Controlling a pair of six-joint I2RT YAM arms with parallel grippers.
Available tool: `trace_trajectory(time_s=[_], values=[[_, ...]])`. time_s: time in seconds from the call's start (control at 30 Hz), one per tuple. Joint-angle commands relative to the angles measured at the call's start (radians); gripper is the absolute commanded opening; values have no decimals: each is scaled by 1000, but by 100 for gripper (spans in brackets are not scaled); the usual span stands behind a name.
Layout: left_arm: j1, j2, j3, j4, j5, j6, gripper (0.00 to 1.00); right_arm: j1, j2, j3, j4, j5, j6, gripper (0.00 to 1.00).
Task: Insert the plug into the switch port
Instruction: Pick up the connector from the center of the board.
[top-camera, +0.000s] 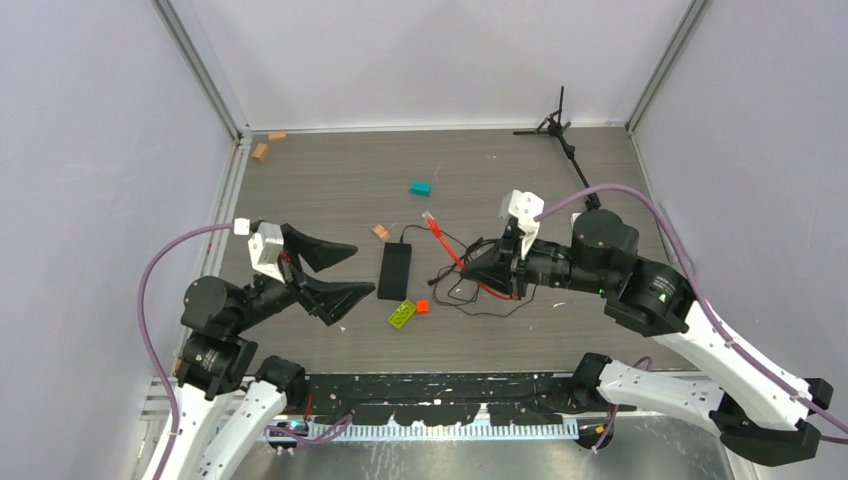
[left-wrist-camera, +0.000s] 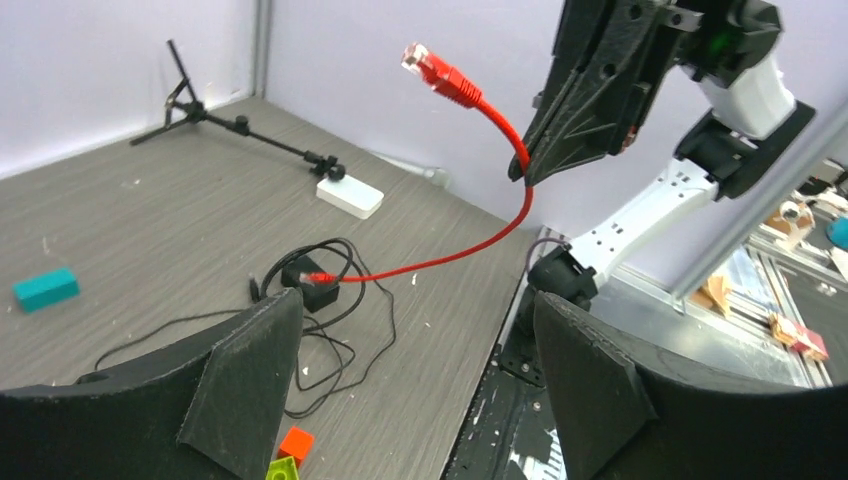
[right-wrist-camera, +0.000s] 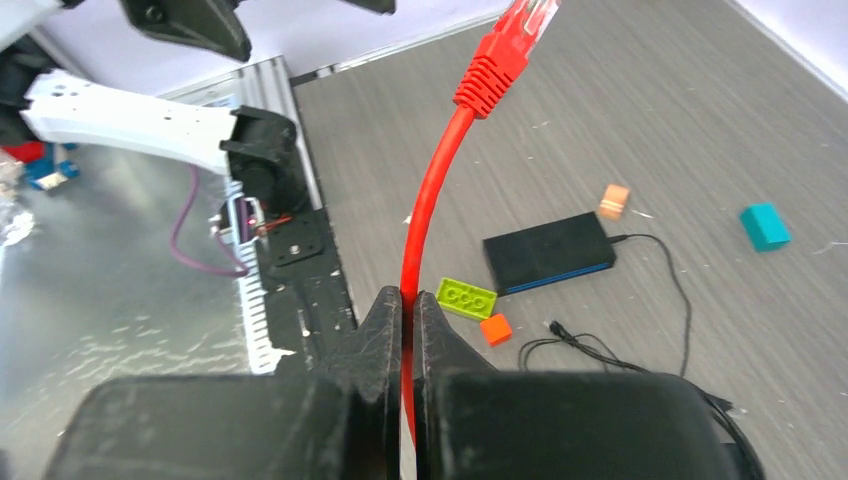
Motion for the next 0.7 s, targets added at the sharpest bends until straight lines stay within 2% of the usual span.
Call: trace_trajectory(time_s=[0.0,0.33,0.67], values=[[0,3,4,123,110,5,87,5,-18,-25,32,-113,55,0],[0,97,-42,243,168,-113,87,13,57,-72,25,-146,77,0],[-1,130,-130,387,167,-212,88,17,46,-155,122,-168,109,1]])
